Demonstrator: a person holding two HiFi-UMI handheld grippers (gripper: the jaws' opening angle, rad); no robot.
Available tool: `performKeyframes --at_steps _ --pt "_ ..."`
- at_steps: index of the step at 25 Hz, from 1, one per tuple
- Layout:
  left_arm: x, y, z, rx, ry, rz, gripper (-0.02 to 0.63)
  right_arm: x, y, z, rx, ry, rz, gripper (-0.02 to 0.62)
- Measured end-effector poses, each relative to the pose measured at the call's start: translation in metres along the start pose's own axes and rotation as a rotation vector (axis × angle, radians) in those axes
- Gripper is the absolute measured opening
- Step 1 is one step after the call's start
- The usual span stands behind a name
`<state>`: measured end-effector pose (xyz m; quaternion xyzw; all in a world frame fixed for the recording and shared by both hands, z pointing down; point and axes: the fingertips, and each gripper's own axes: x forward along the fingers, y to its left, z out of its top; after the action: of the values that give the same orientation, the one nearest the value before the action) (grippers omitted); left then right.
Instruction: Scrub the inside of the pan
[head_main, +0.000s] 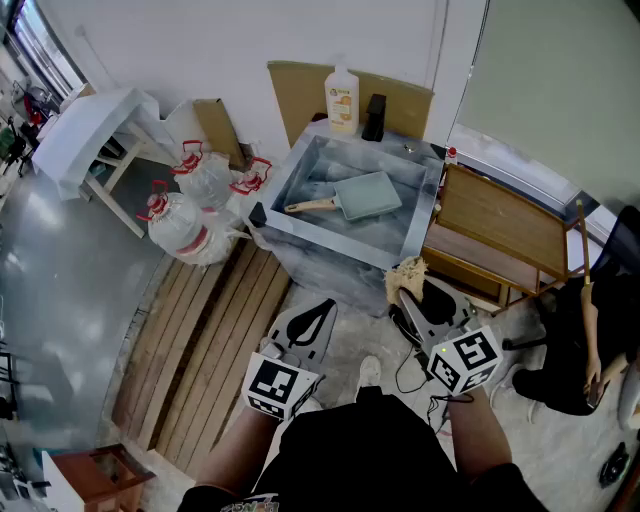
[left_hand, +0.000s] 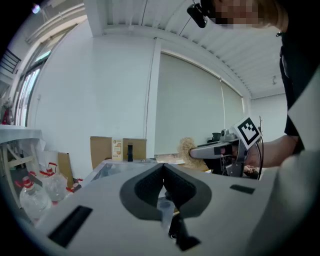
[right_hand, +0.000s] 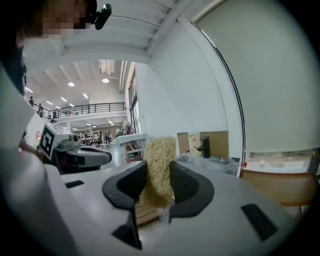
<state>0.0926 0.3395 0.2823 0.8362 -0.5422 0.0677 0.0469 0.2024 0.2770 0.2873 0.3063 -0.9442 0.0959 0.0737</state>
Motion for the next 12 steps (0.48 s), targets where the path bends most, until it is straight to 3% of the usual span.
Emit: performKeyframes --at_steps 12 --pt "0.0003 -0.0039 0.0056 -0.004 0.003 -0.007 0.009 -0.0011 -0.0007 0.0053 0.009 -0.022 0.006 0.146"
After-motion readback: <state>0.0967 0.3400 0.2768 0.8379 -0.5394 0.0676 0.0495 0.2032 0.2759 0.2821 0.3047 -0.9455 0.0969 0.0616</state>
